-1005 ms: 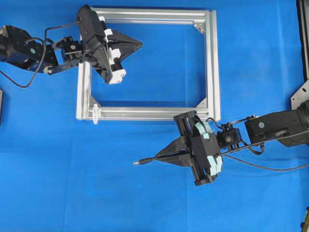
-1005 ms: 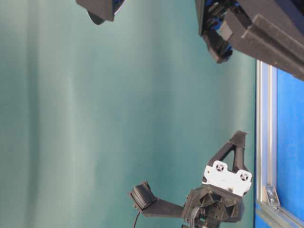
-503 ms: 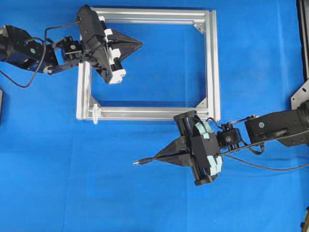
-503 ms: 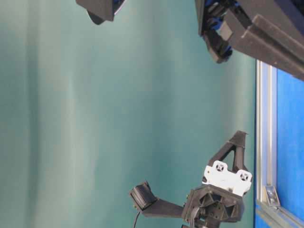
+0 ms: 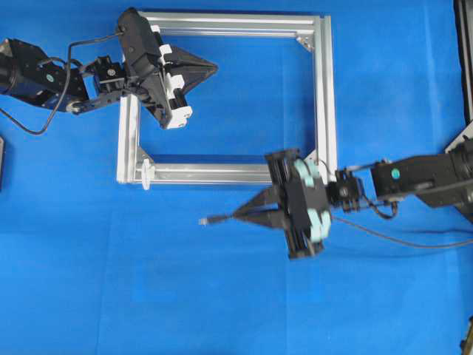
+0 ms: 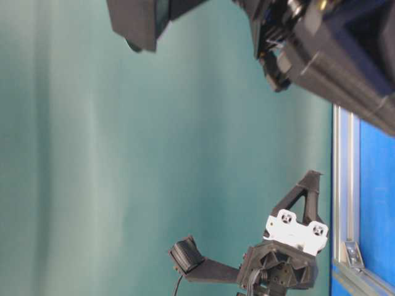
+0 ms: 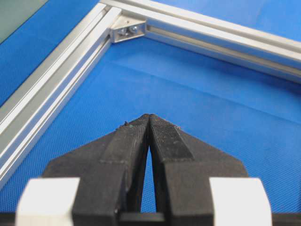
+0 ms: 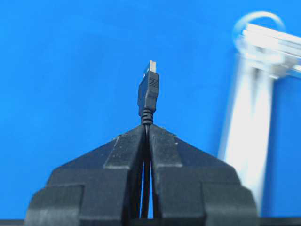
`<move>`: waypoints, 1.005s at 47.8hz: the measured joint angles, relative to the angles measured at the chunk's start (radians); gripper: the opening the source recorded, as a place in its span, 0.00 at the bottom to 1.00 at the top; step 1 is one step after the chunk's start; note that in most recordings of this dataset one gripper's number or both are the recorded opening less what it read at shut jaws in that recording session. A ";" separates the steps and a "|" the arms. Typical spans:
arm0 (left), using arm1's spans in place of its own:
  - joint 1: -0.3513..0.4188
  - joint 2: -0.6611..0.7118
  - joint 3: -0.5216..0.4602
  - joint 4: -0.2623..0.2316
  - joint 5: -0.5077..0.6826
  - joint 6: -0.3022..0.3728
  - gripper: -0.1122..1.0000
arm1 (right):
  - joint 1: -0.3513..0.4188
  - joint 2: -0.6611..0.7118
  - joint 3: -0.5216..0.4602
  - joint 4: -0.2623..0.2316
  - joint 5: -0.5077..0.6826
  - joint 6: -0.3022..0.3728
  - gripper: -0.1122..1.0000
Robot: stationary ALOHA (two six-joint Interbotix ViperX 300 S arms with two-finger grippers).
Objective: Insert the wire through the string loop located on the left side.
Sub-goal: 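Carry the cable plug with the right gripper toward the white zip-tie loop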
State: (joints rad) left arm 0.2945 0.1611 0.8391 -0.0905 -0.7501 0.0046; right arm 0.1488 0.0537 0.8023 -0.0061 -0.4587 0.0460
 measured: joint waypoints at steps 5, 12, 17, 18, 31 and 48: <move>0.000 0.000 0.002 0.000 0.000 0.000 0.10 | -0.048 0.000 0.008 0.000 0.000 0.000 0.10; 0.000 0.000 0.003 0.000 0.000 0.000 0.10 | -0.110 0.000 0.018 0.000 0.000 0.000 0.10; 0.000 0.000 0.003 0.000 0.000 0.000 0.10 | -0.129 0.000 0.020 0.000 0.000 0.000 0.10; 0.000 0.000 0.003 0.000 0.000 0.000 0.10 | -0.129 0.000 0.018 0.000 0.000 0.000 0.10; -0.002 0.000 0.003 0.000 0.000 0.000 0.10 | -0.130 0.000 0.020 0.000 0.002 0.000 0.10; 0.000 0.000 0.006 0.000 0.000 0.000 0.10 | -0.130 0.104 -0.084 0.000 0.000 0.000 0.10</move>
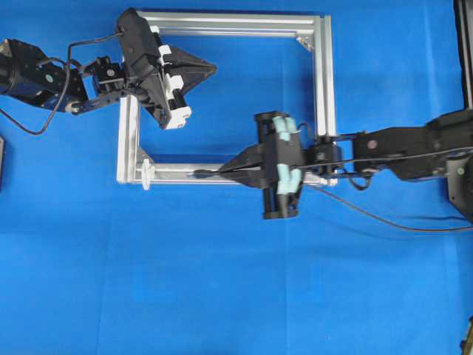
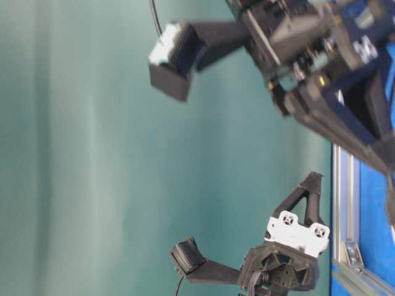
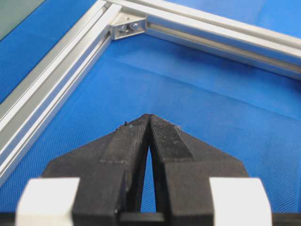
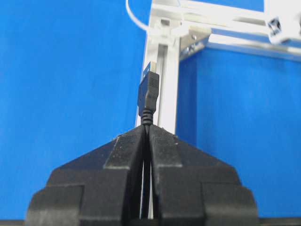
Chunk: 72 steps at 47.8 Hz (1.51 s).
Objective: Insert the wire through the string loop located on the left side.
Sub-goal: 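Carry the cable plug with the right gripper toward the white zip-tie loop, then push the plug through the white loop with the right gripper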
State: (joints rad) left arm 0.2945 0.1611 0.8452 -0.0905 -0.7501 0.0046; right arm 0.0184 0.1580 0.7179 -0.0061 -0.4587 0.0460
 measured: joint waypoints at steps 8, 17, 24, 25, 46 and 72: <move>-0.002 0.000 0.002 0.000 0.000 0.000 0.10 | 0.000 0.074 -0.084 0.000 0.000 0.000 0.10; 0.000 -0.002 0.009 0.000 0.000 0.000 0.10 | -0.005 0.118 -0.155 0.000 0.006 0.000 0.10; 0.000 -0.006 0.012 0.000 0.000 0.000 0.10 | -0.008 0.127 -0.175 0.000 0.017 -0.002 0.10; 0.000 -0.006 0.012 0.002 0.000 0.000 0.10 | -0.008 0.127 -0.173 0.000 0.017 -0.002 0.10; 0.000 -0.006 0.014 0.000 0.000 0.000 0.10 | -0.008 0.126 -0.173 0.000 0.021 -0.002 0.10; 0.000 -0.006 0.014 0.000 0.000 0.000 0.10 | -0.009 0.127 -0.173 0.000 0.021 -0.002 0.10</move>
